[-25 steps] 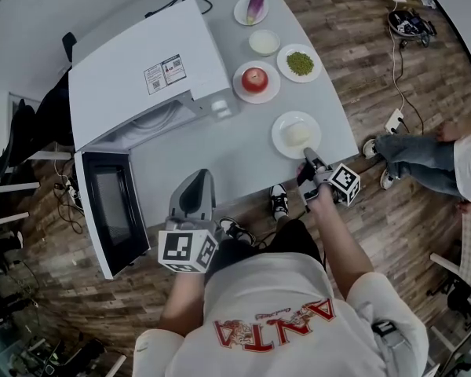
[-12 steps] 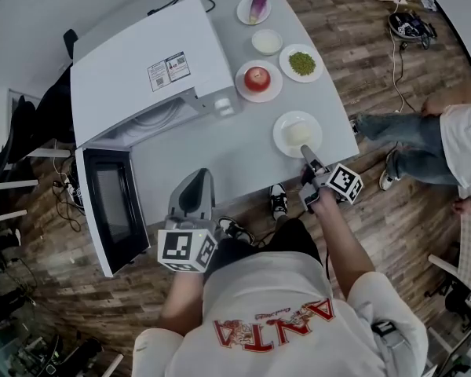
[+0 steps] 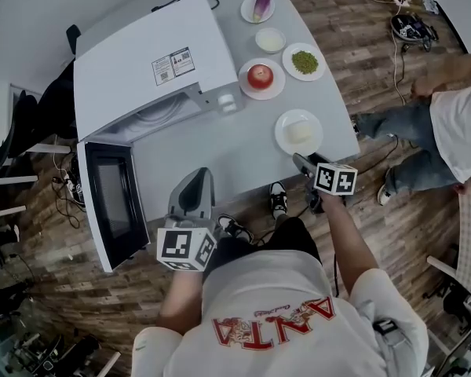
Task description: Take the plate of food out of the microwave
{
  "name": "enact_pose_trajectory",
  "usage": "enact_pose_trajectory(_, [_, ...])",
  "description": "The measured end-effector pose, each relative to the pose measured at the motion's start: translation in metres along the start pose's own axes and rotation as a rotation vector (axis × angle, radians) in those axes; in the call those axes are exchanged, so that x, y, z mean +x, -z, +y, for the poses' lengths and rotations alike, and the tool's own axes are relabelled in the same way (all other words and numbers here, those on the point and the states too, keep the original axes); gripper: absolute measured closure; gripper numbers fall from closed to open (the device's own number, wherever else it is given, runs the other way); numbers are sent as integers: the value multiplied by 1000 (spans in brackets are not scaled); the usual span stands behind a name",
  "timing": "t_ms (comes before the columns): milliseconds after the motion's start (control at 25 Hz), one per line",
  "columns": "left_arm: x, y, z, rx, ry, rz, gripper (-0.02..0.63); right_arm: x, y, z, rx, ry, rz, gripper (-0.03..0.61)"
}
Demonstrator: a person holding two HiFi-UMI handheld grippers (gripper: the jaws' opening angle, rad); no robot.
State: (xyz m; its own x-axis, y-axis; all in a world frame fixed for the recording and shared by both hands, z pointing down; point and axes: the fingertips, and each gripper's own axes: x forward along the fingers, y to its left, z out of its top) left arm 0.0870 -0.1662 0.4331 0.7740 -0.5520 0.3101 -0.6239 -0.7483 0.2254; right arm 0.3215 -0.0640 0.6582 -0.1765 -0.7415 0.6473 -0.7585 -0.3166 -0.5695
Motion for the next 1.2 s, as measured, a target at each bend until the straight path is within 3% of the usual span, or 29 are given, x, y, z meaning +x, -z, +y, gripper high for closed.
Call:
enact_pose_trajectory(360, [-5, -3, -2, 5, 12, -3, 604, 1, 16, -2, -191, 120, 150, 335])
enact_pose_trajectory(440, [-6, -4, -2, -3, 16, -8, 604, -2, 18, -4, -180, 136, 160, 336])
enact_pose_trajectory(560, [-8, -9, 0, -13, 19, -24, 604, -9, 14, -3, -119, 138, 143, 401])
enact_pose_trajectory(760, [-16, -23, 4, -13, 16, -60, 604, -28, -13, 21, -125, 127, 33, 566])
enact_pose_trajectory(1200, [-41, -54, 31, -27, -44, -143, 604, -75, -121, 162, -331, -88, -305, 577])
